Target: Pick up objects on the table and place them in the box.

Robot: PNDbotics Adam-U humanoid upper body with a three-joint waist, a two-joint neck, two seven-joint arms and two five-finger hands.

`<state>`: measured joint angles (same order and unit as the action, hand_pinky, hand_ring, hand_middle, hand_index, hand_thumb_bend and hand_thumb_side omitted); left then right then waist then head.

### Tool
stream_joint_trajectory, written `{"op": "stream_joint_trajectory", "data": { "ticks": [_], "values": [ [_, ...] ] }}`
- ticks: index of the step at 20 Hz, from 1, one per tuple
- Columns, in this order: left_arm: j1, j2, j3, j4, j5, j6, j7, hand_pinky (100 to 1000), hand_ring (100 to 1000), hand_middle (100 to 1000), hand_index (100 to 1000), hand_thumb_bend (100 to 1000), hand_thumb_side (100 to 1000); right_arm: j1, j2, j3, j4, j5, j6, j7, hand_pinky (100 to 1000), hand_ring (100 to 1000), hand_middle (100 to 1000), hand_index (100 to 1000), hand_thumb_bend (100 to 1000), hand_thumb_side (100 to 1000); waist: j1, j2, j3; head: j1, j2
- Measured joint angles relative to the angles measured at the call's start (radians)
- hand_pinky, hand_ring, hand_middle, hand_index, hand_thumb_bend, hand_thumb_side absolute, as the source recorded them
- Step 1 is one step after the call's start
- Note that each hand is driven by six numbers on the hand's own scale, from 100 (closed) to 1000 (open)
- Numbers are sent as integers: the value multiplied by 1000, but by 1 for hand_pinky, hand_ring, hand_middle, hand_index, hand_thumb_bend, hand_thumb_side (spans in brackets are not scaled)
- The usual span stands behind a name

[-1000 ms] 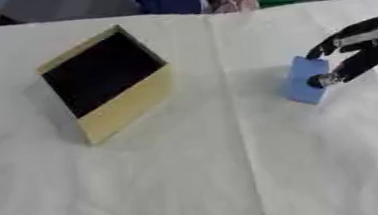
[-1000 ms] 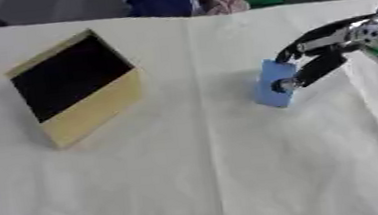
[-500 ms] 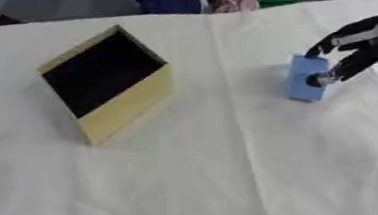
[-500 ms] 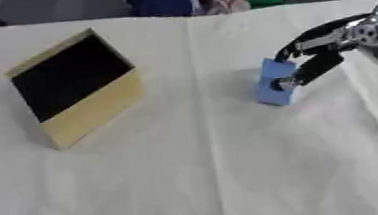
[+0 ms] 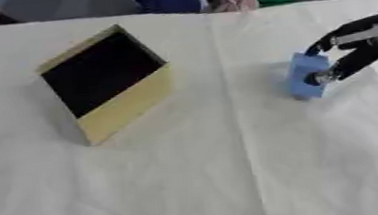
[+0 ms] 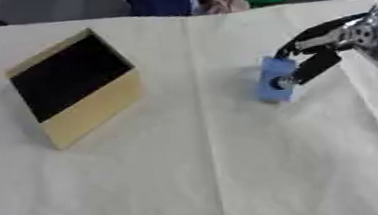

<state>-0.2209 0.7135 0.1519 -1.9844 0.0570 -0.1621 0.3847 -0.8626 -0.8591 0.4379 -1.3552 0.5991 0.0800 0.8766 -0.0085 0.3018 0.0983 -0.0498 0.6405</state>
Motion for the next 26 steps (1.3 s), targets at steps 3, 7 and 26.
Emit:
{"op": "stream_joint_trajectory", "data": {
  "ticks": [3, 7, 26],
  "values": [
    [0, 0, 0, 0, 0, 0, 0, 672, 633, 646, 876, 100, 946, 1, 0, 0, -15, 6, 0, -7, 966, 1000, 959, 1000, 312, 824, 0, 0, -1, 1, 0],
    [1, 0, 0, 0, 0, 0, 0, 672, 633, 646, 875, 100, 946, 9, -4, -6, -35, 6, 4, -11, 965, 1000, 955, 1000, 309, 826, 0, 0, -3, 3, 0],
    [1, 0, 0, 0, 0, -4, -4, 673, 631, 645, 867, 100, 943, 18, -20, -12, -44, -4, -4, 13, 970, 1000, 969, 1000, 320, 828, 0, 2, -1, 4, 0]
  ]
}}
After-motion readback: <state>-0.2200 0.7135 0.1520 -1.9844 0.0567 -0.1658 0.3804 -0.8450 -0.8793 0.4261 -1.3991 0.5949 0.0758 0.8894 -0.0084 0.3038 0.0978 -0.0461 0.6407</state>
